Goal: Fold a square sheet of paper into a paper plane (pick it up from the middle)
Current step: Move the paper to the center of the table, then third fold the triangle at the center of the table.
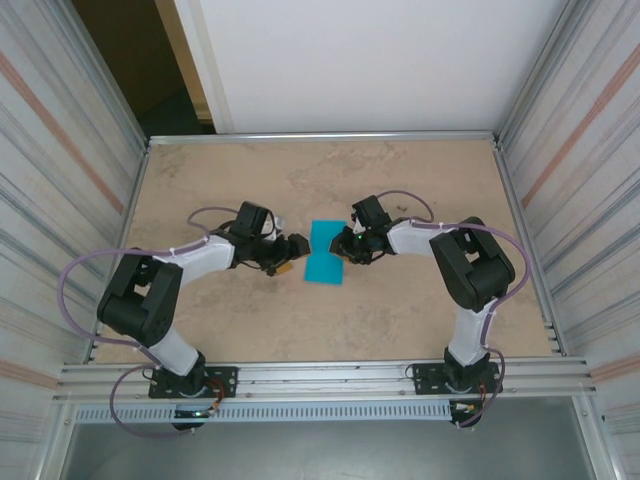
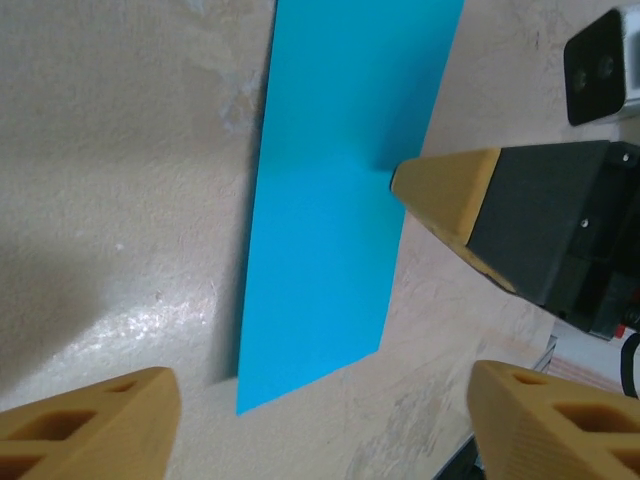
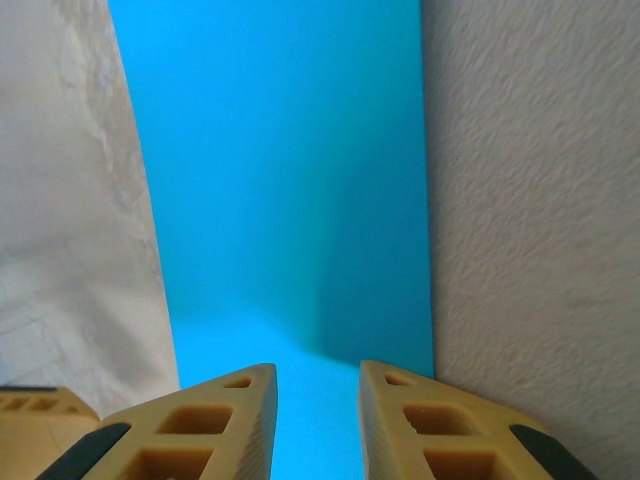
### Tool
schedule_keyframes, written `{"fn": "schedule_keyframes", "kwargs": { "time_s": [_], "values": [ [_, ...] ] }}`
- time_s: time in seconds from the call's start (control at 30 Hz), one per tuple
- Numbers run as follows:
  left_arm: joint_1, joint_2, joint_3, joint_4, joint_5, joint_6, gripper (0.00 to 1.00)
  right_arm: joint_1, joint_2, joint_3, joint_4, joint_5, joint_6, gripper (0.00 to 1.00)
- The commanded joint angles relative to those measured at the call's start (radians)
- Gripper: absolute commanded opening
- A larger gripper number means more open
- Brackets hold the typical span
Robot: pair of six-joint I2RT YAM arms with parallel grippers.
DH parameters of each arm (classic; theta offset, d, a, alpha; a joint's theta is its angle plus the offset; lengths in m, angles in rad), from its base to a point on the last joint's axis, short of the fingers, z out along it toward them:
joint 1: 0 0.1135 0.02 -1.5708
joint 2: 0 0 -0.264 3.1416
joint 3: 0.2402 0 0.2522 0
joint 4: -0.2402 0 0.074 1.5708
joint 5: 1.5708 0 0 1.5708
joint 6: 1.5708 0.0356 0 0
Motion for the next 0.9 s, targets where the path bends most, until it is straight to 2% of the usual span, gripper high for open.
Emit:
{"fn": "schedule_keyframes", "kwargs": {
  "time_s": [0.0,0.17,0.27,0.37,0.53,0.87],
  "values": [
    [-0.009,0.018,0.028,-0.015,0.021,0.007,0.67,-0.014,0.040,-0.038,-0.017,0.013,0.012,0.26],
    [-0.022,0.043,0.041,-0.069,0.009,0.032,0.51,-0.016,0.052,-0.052,-0.015,0.012,0.007,0.25],
    [-0.032,0.059,0.050,-0.092,0.000,0.043,0.48,-0.016,0.053,-0.054,-0.014,0.013,0.005,0.25],
    [-0.039,0.078,0.061,-0.107,-0.005,0.056,0.41,-0.016,0.053,-0.055,-0.015,0.015,0.005,0.25],
    [-0.047,0.108,0.082,-0.120,-0.016,0.066,0.38,-0.019,0.052,-0.054,-0.012,0.012,0.004,0.25],
    [-0.062,0.152,0.112,-0.127,-0.003,0.073,0.39,-0.019,0.054,-0.055,-0.006,0.003,0.005,0.25]
  ]
}}
